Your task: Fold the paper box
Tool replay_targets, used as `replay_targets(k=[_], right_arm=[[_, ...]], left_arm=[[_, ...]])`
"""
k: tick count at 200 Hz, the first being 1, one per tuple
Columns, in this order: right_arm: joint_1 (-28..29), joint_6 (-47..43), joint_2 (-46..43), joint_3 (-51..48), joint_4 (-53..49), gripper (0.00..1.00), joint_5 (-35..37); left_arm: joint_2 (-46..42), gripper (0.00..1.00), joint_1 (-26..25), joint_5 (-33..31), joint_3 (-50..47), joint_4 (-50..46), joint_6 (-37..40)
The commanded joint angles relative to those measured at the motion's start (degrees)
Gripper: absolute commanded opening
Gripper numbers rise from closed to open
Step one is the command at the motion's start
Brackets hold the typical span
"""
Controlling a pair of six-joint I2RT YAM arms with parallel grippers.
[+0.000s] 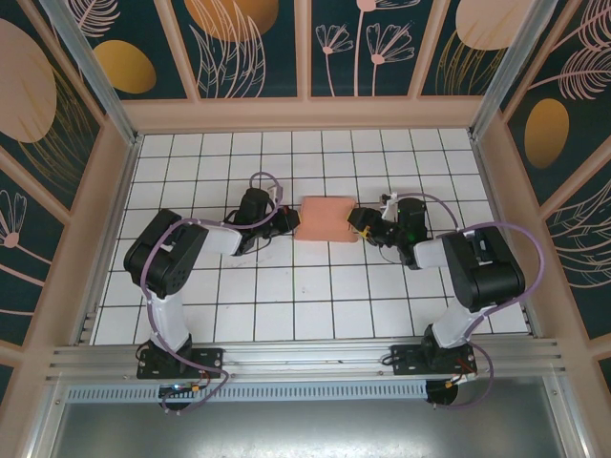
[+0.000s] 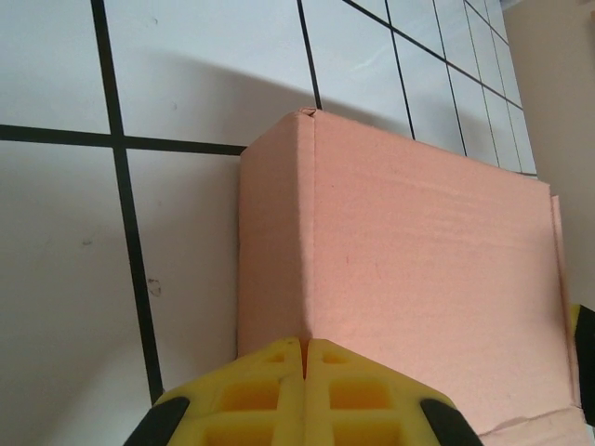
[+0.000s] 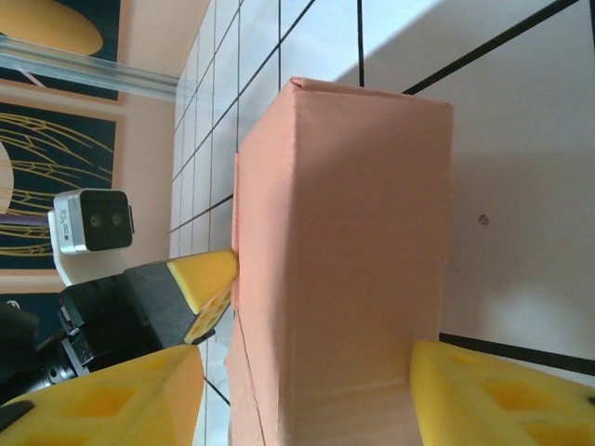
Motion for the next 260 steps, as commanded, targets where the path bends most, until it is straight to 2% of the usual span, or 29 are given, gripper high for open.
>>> replay_targets(k=[1,9,20,35,62,95,133,148,191,217,233,260], right_arm=[[0.7,2.2,0.2,1.4,5.8,0.51,-5.3],[0.6,2.1,0.3,1.6,5.8,0.47,-5.5],[0.5,2.0,0.2,1.7,5.9,0.46,-5.7],[0.6,0.8,0.1,2.1,3.8,0.55,-4.7],[0.2,-2.2,-1.2,1.5,-2.0,0.70,1.4],[0.1,-5.4,-0.8,2.3,-7.6,0.76,5.3],[0.1,-5.7,1.5,3.7,-6.8,0.78,3.5],[0.1,-4.7,2.6,3.9,-4.0,0.76,0.8],[0.2,-0.6,4.6,4.2,5.6,0.62,-6.1],[0.1,-0.6,3.9,4.9,5.7,0.52,-7.1],[0.1,-0.9,3.0,5.1,4.6,0.44,-6.6],[0.1,-0.7,1.3,5.1,3.1,0.39,-5.7]], left_arm=[[0.5,0.01,-0.8,1.0,-1.4,-1.2,1.0],[0.3,0.01,-0.8,0.6,-1.1,-1.7,1.7],[0.6,0.00,-0.8,0.5,-0.4,-2.9,2.3],[1.5,0.00,-0.8,0.6,0.2,-3.3,2.1],[2.3,0.00,-0.8,1.0,-0.1,-2.1,1.4],[2.5,0.00,-0.8,0.9,-0.1,-2.6,1.7],[3.2,0.00,-0.7,1.1,0.1,-2.6,1.7],[3.2,0.00,-0.7,1.3,0.3,-2.5,1.7],[3.3,0.00,-0.7,1.5,0.4,-2.1,1.7],[3.2,0.00,-0.8,1.9,0.0,-1.1,1.4],[2.7,0.12,-0.7,1.3,-0.3,-0.9,1.7],[-0.4,0.45,-0.8,-2.2,-1.9,0.8,3.3]])
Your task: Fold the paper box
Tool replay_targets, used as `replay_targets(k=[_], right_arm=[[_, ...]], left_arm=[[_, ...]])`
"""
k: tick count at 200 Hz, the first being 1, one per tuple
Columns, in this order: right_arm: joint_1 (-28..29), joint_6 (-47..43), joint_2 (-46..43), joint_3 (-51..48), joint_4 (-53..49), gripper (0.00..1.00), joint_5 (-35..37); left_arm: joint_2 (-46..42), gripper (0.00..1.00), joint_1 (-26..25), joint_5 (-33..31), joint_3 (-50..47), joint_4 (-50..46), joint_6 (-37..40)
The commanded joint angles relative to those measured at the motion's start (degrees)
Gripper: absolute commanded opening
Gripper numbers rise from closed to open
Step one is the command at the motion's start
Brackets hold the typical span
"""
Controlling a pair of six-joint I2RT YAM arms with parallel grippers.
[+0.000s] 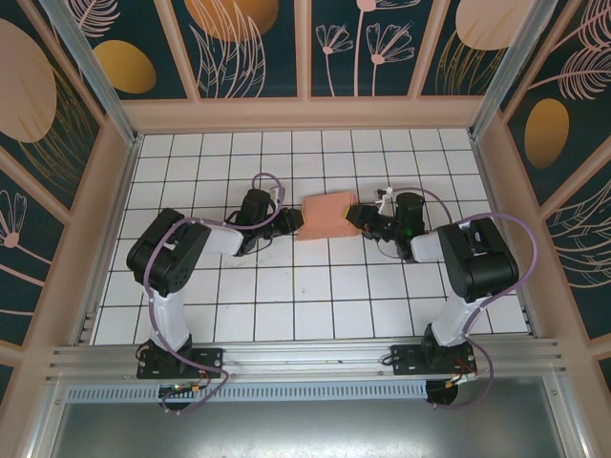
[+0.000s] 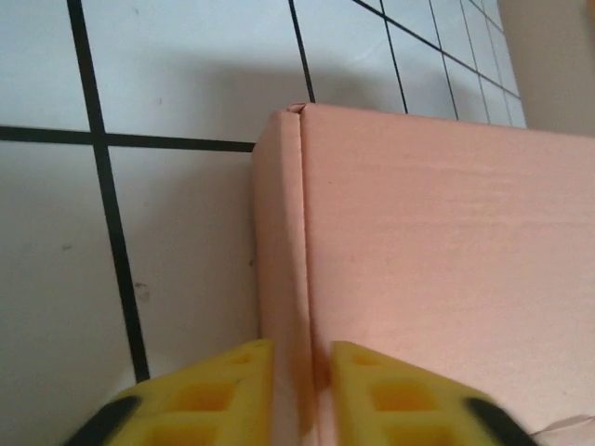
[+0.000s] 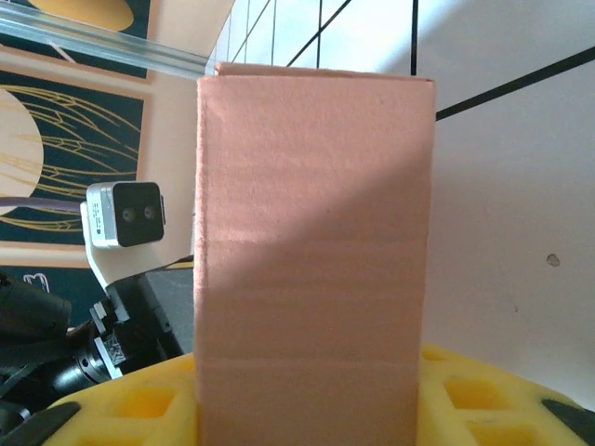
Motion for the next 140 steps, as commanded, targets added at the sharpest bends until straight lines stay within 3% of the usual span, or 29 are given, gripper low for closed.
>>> replay_targets(k=[1,21,35,39,64,79,90,117,140], right_arm=[[0.3,0.1,-2.8,1.5,1.1,0.39,-1.2],[0.0,-0.2,-4.8,1.6,-0.4,0.38,-0.9],[-0.4,-0.3,-6.5,1.6,-1.6,0.37,-1.0],[-0.5,-0.3,-7.0,1.6,-2.0,0.37,-1.1],[-1.3,-0.2,-10.2,1.6,-3.7,0.35,-2.2],[-2.1,0.8,-12.2,1.4,-4.1,0.34,-3.4],[-2.8,1.3,-13.6,0.9,-4.0,0.34,-4.6],[-4.5,2.5,-17.4,0.0,-4.6,0.33,-7.0],[-5.8,2.1,-20.6,-0.1,-7.0,0.33,-8.0]], left_arm=[[-1.7,0.46,-0.4,-2.4,-2.1,-0.3,1.8],[-6.7,0.57,-0.7,-6.5,-4.0,1.9,6.1],[-11.2,0.83,-1.7,-10.8,-5.5,3.1,12.2],[-12.0,0.86,-2.4,-11.9,-5.7,3.4,14.6],[-19.4,0.91,-7.9,-23.6,-7.4,5.7,30.5],[-22.2,0.98,-10.4,-25.6,-10.2,11.4,40.1],[-23.5,0.99,-12.0,-25.9,-11.9,15.5,47.3],[-24.0,0.99,-16.8,-33.9,-12.8,20.4,63.8],[-22.4,0.99,-22.1,-38.0,-15.3,28.9,83.2]])
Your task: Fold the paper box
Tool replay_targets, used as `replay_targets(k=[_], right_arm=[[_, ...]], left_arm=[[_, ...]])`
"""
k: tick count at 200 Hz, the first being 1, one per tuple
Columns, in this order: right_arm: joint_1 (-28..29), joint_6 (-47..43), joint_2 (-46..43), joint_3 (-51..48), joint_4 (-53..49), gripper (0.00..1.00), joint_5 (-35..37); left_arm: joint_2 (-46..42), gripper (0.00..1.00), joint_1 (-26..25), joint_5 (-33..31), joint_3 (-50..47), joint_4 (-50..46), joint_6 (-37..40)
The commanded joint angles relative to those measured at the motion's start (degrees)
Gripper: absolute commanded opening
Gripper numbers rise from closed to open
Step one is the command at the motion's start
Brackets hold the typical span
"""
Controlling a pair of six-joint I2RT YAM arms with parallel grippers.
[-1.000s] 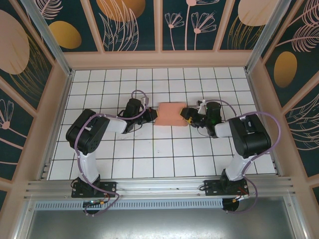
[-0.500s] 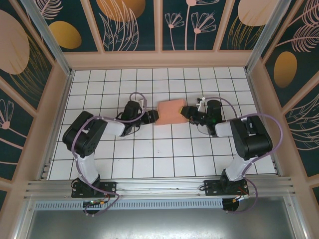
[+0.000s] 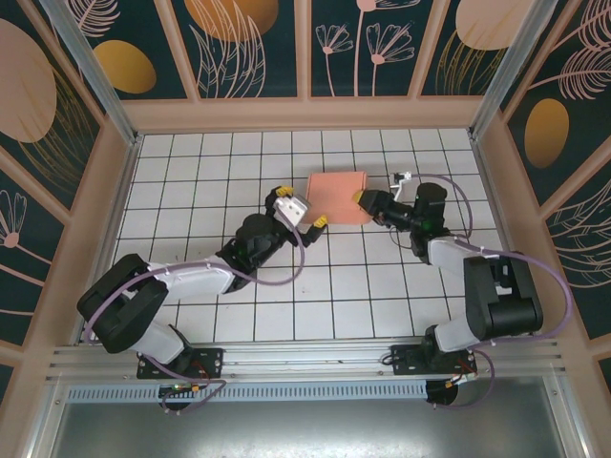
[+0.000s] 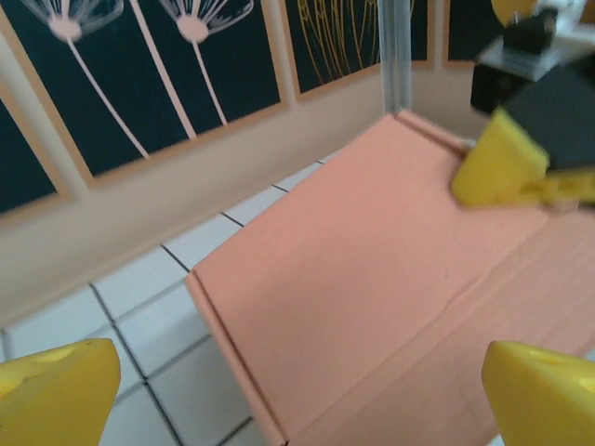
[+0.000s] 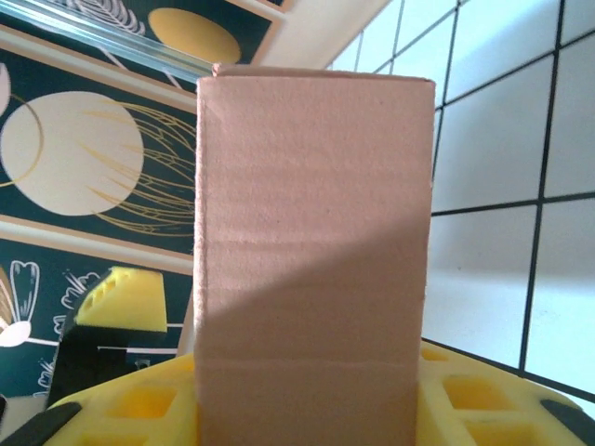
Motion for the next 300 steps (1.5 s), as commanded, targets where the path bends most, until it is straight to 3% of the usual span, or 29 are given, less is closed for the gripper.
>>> replay_targets(k=[1,16,40,71,107,179,235,262,287,300], right_arm=[[-1.4,0.5,-4.0,-0.1,-2.0,0.33,-3.2],[-2.5,0.5,-5.5,-0.2,-3.4,0.33,-3.7],[-4.3,3.0,-7.0,-0.5,-1.9,0.32,-7.4],[-5.1,5.7,-9.0,-1.7,-1.3,0.31,-11.0],[-5.0,9.4,-10.1,-3.4,0.9,0.30,-13.1],[-3.9,12.3,-11.0,-4.9,1.4,0.29,-14.6],[-3.8,12.7,-10.3,-4.8,2.3,0.29,-14.4],[-3.7,11.6,-10.6,-4.4,2.3,0.39,-13.0],[-4.0,9.4,-11.4,-4.0,2.2,0.68,-11.1],[-4.7,8.5,-12.5,-4.3,1.9,0.75,-9.2]], left_arm=[[1.7,0.99,-4.7,-7.6,-2.4,11.6,27.4],[4.6,0.99,-7.1,-9.5,-3.0,15.9,37.9],[9.5,0.99,-8.2,-12.0,-3.6,24.2,46.4],[14.1,0.95,-8.5,-14.8,-2.7,32.4,51.1],[18.5,0.83,-8.5,-14.9,-0.9,39.6,56.7],[21.7,0.65,-8.5,-14.0,0.8,44.3,56.4],[20.7,0.36,-8.5,-13.7,0.3,43.1,55.0],[19.4,0.27,-8.5,-14.1,0.1,39.7,52.9],[16.3,0.16,-8.5,-13.6,-0.7,34.0,46.9],[14.3,0.17,-8.2,-13.0,-0.1,27.1,41.3]])
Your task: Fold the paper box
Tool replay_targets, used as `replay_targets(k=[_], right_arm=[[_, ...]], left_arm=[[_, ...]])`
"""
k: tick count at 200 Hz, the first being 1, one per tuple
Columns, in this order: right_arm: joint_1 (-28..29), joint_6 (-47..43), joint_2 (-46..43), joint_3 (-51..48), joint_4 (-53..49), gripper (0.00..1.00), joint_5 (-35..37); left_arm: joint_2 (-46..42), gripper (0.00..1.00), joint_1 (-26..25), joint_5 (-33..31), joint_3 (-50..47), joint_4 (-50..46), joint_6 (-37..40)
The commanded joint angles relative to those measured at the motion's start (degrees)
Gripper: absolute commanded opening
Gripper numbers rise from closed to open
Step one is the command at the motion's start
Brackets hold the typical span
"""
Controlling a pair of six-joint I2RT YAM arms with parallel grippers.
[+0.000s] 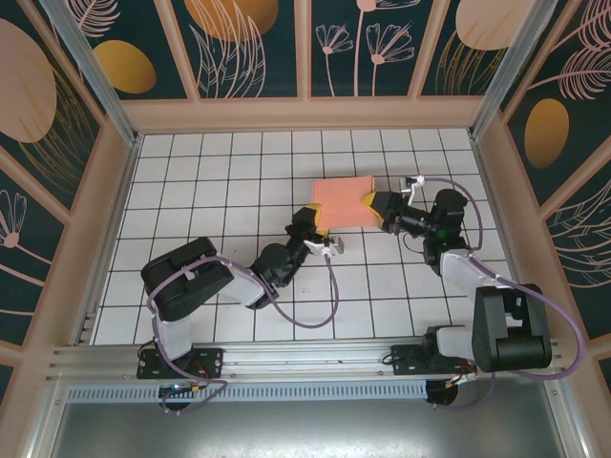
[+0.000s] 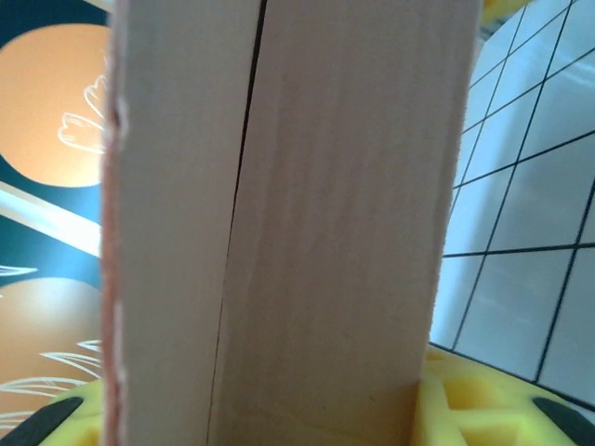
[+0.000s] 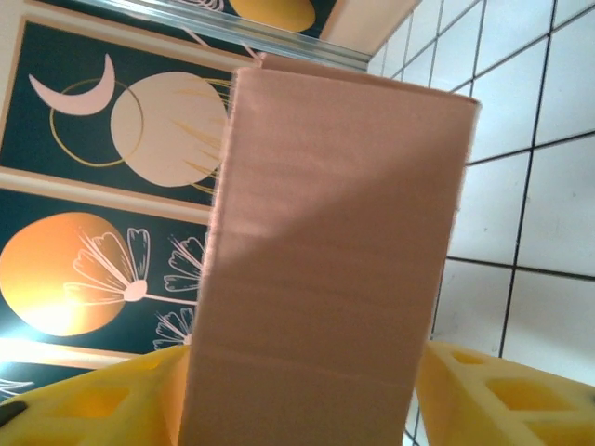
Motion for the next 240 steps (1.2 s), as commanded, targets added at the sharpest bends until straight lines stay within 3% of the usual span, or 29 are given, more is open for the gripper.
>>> replay_targets(k=[1,33,75,107,152,182,202,240], right_arm=[[-0.6,-3.3,-2.6,-0.3,1.0,0.75,2.5],[-4.4,-11.7,-8.5,0.3,-9.9,0.78,8.7],[-5.4,-36.2,-17.9,7.8,-36.8,0.79,23.1],[-4.0,-46.5,-23.7,11.6,-46.7,0.79,32.0],[1.1,-56.7,-26.3,16.3,-53.7,0.78,33.2],[5.5,-65.4,-26.4,17.9,-56.1,0.77,36.2],[7.2,-71.7,-25.1,19.3,-59.0,0.76,34.2],[13.8,-78.7,-19.3,23.9,-66.3,0.67,33.9]], left_arm=[[-5.6,0.17,0.4,0.8,0.6,-7.4,-11.8],[-9.5,0.16,1.2,3.0,1.7,-25.7,-23.5],[-17.4,0.18,4.9,13.4,3.0,-46.8,-38.5],[-21.2,0.15,7.0,20.0,6.2,-61.1,-42.7],[-23.3,0.13,8.8,25.2,9.8,-77.9,-45.7],[-23.0,0.13,9.5,29.8,10.9,-82.3,-47.3],[-21.6,0.12,10.2,33.5,12.0,-84.1,-48.6],[-17.2,0.11,10.6,35.5,17.8,-94.4,-48.1]])
